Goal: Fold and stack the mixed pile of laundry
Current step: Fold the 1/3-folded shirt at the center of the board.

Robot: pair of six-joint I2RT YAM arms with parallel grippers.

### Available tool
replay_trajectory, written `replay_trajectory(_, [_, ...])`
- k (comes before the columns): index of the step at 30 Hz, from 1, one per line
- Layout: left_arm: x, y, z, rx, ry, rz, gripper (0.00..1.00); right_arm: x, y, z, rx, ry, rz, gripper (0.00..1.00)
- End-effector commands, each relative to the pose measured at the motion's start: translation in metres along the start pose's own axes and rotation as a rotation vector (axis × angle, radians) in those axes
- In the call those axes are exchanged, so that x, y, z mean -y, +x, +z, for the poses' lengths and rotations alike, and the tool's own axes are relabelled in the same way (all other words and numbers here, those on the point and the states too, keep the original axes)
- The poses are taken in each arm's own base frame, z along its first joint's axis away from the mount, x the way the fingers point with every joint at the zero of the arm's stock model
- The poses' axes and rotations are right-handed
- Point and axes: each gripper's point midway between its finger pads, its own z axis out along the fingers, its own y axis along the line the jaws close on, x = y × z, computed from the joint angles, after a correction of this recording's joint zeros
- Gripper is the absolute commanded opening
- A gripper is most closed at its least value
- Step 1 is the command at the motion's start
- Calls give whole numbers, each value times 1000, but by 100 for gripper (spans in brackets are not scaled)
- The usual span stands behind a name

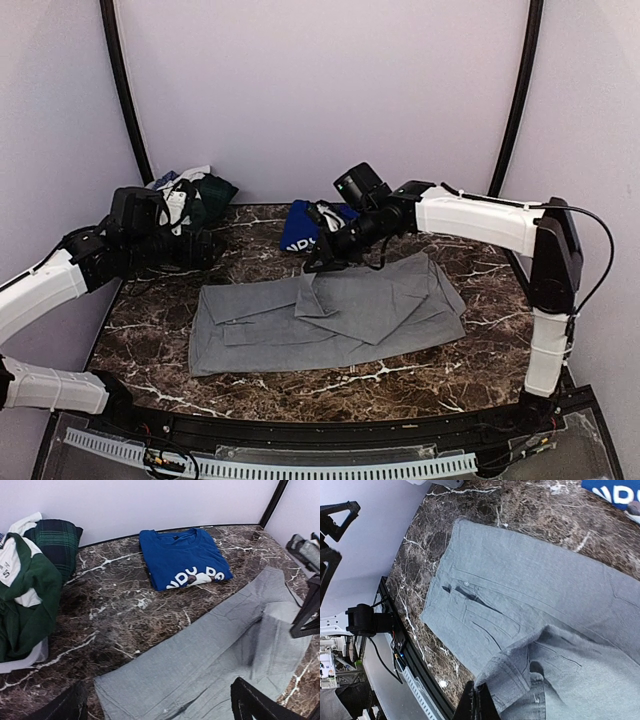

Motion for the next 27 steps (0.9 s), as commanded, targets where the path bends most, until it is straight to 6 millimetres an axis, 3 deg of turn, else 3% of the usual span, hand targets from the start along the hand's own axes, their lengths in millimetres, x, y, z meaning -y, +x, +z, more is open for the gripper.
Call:
replay_trajectory(1, [30, 19, -3, -63, 180, -149, 99, -29, -24, 22, 27, -88, -73, 0])
replay_trajectory(5, [34, 41, 5, -102, 210, -228, 99, -24, -24, 54, -30, -110, -62, 2])
replay_trajectory(8, [38, 55, 12, -141, 218, -274, 99, -23, -24, 57, -52, -111, -70, 22])
replay_trajectory(11, [48, 62, 19, -166, 226, -262, 99, -17, -30, 31, -13, -77, -86, 49])
replay_trajectory(13, [55, 68, 27, -191, 230, -255, 99, -9, -41, 0, 51, -76, -77, 62])
replay_trajectory(17, [78, 74, 44, -222, 275, -240, 99, 16, -49, -59, 142, -54, -61, 71])
replay_trajectory(20, [94, 79, 59, -244, 293, -224, 99, 32, -47, -85, 164, -43, -60, 80])
replay_trajectory(22, [107, 77, 67, -246, 312, -198, 99, 35, -48, -89, 181, -63, -45, 82])
replay_trajectory(24, [118, 74, 72, -242, 330, -193, 99, 28, -50, -81, 169, -137, -22, 82])
replay_trajectory(27, [120, 63, 73, -186, 336, -239, 98, -2, -52, -55, 118, -267, -28, 80])
